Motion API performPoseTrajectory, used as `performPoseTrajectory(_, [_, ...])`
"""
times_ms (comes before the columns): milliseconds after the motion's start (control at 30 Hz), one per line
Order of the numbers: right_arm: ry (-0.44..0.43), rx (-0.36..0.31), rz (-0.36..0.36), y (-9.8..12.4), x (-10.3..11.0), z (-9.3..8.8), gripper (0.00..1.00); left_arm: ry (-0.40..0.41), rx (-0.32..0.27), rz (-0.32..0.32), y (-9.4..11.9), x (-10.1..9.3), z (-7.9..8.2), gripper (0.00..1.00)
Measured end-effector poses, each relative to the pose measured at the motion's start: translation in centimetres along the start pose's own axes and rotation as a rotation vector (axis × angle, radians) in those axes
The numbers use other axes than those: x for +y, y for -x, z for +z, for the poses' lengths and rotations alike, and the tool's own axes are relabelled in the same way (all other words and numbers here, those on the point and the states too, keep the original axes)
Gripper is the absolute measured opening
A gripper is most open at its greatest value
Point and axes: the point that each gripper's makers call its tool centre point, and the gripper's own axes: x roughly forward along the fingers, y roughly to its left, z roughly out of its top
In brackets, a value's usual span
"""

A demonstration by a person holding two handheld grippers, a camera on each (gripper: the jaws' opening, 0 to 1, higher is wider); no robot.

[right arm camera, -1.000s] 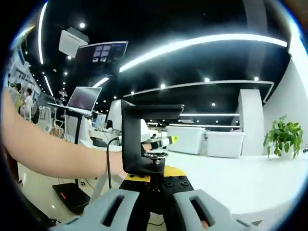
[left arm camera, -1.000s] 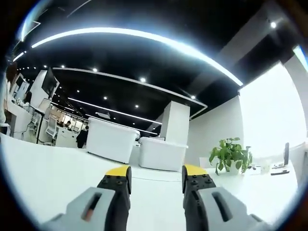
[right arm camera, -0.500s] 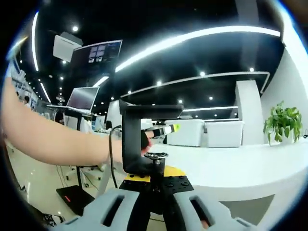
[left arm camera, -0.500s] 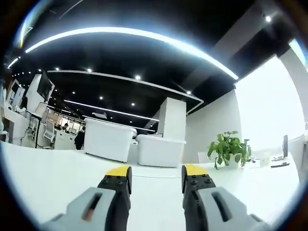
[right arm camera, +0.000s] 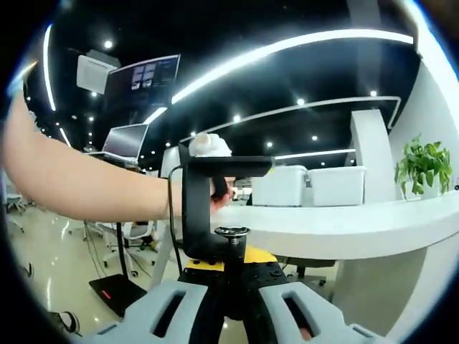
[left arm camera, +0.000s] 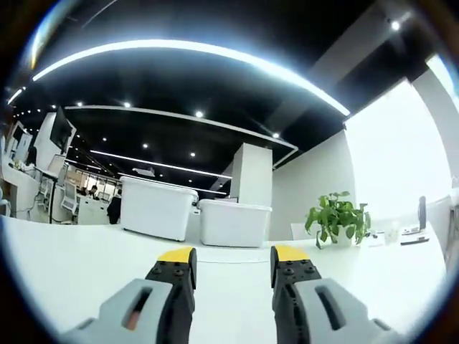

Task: Clamp the fixed fixture on the desktop, loosen the retaining clip, secure it to the edge of the desk, and tighten the retaining clip.

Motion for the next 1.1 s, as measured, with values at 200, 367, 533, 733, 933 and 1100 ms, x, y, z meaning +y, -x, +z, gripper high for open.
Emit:
performPoseTrajectory(200, [-0.011, 0.009, 0.002, -0.3, -0.3, -0.7, 0.03, -0.013, 0.007, -0.003, -0.1, -0.1, -0.2, 0.42])
performPoseTrajectory(367, [-0.010, 0.029, 0.004, -0.5, -0.3, -1.3, 0.03, -0.025, 0.015, -0.010, -0.3, -0.2, -0.4, 0.41])
performPoseTrajectory(533, [-0.016, 0.054, 0.003, -0.1, -0.3, -1.5, 0.03, -0.029, 0.017, -0.014, -0.3, -0.4, -0.5, 0.41])
performPoseTrajectory(733, [0.010, 0.078, 0.014, -1.7, -1.0, -3.8, 0.03, -0.038, 0.020, -0.016, -0.3, -0.4, -0.5, 0.41])
performPoseTrajectory(933, [-0.023, 0.114, -0.003, -2.3, -2.2, -5.1, 0.03, -0.038, 0.022, -0.016, -0.3, -0.4, -0.6, 0.41])
performPoseTrajectory(1100, [0.003, 0.112, -0.008, -2.6, -2.8, -5.3, 0.03, -0.044, 0.024, -0.021, -0.4, -0.5, -0.6, 0.41])
